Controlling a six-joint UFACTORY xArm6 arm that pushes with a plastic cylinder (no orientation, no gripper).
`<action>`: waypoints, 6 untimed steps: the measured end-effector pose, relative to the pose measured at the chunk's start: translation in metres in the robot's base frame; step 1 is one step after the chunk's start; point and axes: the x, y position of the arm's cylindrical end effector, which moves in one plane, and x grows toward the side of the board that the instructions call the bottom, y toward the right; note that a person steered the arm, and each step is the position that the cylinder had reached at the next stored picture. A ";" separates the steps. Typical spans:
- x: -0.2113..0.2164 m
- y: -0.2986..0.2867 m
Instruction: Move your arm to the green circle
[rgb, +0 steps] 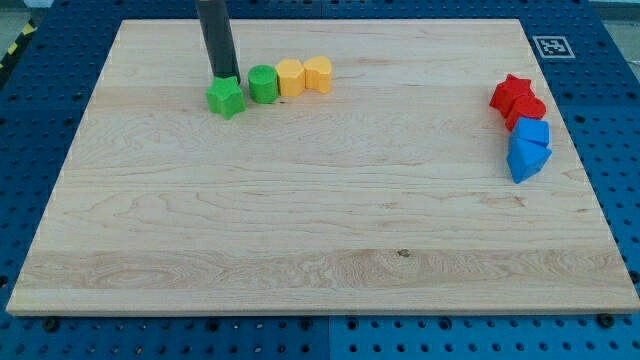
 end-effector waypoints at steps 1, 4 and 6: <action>0.020 0.005; -0.007 0.008; -0.035 0.035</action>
